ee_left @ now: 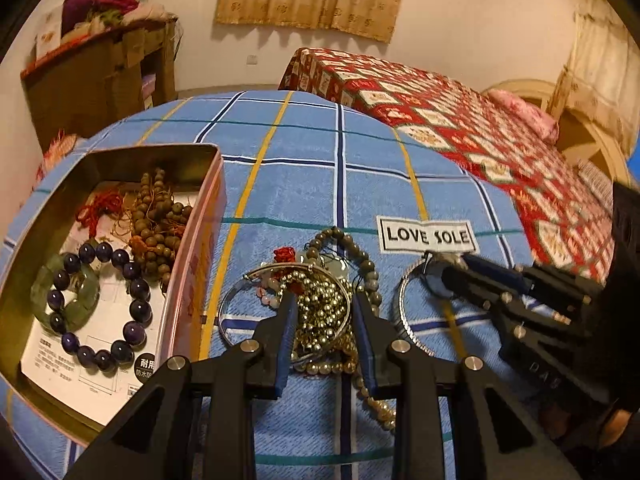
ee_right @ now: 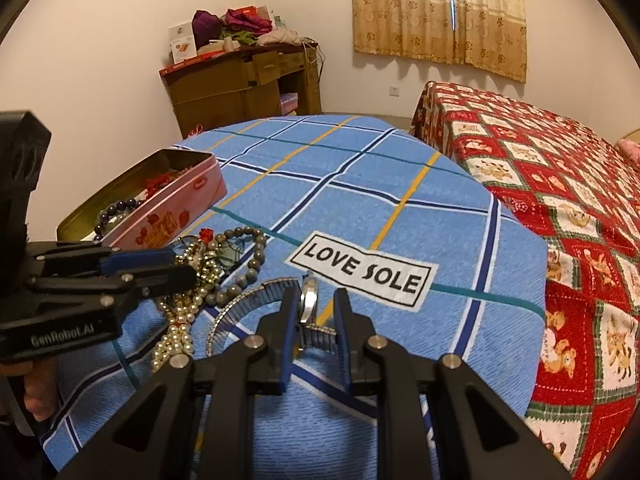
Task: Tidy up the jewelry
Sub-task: 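Close the left gripper on the gold bead necklace in the metal bowl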
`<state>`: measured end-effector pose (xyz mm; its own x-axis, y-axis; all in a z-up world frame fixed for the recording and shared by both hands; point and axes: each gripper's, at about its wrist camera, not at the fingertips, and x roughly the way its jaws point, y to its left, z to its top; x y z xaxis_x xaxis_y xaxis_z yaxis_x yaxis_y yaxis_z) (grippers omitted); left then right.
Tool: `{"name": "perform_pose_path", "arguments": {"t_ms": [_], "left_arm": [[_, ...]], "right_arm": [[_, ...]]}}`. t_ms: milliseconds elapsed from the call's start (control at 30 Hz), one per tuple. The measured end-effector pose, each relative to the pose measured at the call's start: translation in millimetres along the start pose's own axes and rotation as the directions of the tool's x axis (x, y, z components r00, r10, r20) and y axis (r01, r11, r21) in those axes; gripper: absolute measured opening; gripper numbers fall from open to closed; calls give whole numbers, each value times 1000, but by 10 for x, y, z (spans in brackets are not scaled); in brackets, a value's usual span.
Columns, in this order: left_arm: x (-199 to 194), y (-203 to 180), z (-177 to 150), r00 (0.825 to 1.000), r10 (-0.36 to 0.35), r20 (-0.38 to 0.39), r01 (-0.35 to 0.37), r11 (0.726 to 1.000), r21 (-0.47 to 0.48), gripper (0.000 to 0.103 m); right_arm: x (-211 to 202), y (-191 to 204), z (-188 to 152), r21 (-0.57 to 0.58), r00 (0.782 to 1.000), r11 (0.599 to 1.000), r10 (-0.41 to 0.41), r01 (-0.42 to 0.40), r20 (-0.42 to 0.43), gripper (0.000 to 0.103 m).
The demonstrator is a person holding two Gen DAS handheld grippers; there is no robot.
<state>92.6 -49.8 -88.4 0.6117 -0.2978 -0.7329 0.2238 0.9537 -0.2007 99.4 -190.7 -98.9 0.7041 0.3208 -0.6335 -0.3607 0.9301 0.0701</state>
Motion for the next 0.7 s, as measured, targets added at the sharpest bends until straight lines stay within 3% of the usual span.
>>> {"name": "perform_pose_path", "arguments": {"t_ms": [233,267,400,533,700], "left_arm": [[23,-20,5,1000,8,4,-8,1000,18,28],[41,-15,11,1000,2,2,-2,1000,19,20],[17,-47,1,1000,11,5,-11,999,40,12],[-153,-109,10,997,58,53,-63,994,92,11],[-343,-202,51,995,61,82,-73,984,163,11]], "right_arm": [[-14,-85,29,52,1000,999,2,-2,7,22],[-3,-85,28,51,1000,999,2,-2,3,24],[47,-54,13,27,1000,1000,-1,2,-18,25],[58,-47,11,27,1000,1000,0,0,-27,27],[70,15,3,-9,999,1000,-16,16,-33,29]]}}
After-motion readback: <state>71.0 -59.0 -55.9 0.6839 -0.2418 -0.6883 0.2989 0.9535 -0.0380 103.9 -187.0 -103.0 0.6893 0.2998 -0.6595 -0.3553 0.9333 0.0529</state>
